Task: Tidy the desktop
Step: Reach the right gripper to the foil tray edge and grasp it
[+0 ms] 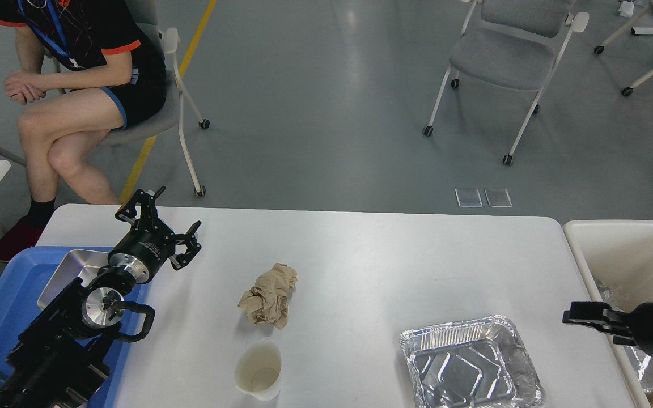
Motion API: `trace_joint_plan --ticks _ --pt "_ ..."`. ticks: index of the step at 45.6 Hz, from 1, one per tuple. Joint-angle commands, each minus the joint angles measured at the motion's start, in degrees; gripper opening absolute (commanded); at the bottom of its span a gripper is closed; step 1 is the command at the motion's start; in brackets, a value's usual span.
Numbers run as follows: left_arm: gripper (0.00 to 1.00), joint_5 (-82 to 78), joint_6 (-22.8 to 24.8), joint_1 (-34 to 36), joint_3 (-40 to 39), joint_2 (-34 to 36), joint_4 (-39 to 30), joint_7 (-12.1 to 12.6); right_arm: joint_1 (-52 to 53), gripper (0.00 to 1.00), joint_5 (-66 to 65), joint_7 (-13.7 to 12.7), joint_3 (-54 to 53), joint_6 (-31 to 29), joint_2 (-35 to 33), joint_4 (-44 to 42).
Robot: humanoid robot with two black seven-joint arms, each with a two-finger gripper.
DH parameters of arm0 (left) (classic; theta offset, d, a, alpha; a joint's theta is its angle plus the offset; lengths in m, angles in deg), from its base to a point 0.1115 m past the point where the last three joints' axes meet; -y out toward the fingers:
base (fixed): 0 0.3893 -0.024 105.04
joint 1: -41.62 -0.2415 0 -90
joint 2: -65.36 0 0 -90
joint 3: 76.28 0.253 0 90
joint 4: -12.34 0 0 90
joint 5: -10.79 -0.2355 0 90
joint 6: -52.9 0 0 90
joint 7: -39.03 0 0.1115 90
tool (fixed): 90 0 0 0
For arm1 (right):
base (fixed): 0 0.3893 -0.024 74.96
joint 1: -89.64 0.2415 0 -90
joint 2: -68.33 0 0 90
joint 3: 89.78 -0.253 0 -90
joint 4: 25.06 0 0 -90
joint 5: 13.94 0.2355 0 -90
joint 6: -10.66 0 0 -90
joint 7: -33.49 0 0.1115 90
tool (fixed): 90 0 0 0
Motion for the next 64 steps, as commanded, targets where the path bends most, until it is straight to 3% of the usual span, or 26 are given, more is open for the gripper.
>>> trace_joint_plan --ticks 1,27,33,38,42,46,58,64 --pt "0.97 0.0 0.0 -0.7 0.0 0.2 0.0 0.0 -1.5 1.0 -2.8 0.0 0.0 0.2 4.0 -2.6" --pt "0.97 -0.5 -0.9 -1.5 0.1 0.2 0.0 0.0 -3.5 1.0 -2.9 0.5 -0.1 0.4 10.8 -5.3" --pt "0.97 -0.4 -1.8 -0.9 0.2 0.0 0.0 0.0 -4.1 0.98 -2.9 2.8 0.0 0.4 14.9 -10.1" --pt "0.97 -0.4 -2.1 -0.6 0.2 0.2 0.0 0.0 -4.4 0.7 -2.9 3.0 0.0 0.4 16.4 -11.7" --pt "0.97 -0.4 -2.1 -0.9 0.2 0.4 0.0 0.0 -4.4 0.31 -2.9 3.0 0.0 0.3 16.4 -11.8" --pt "0.97 -0.4 -2.1 -1.3 0.2 0.5 0.0 0.0 -4.6 0.0 -2.8 2.9 0.0 0.3 16.2 -11.8" --pt "0.97 -0.5 -2.1 -1.5 0.2 0.6 0.1 0.0 -5.1 0.0 -2.4 3.4 -0.8 0.0 15.9 -11.3" --pt "0.97 -0.6 -2.2 -1.5 0.2 0.6 0.1 0.0 -5.1 0.0 -2.3 6.1 -3.3 -0.4 16.2 -11.5"
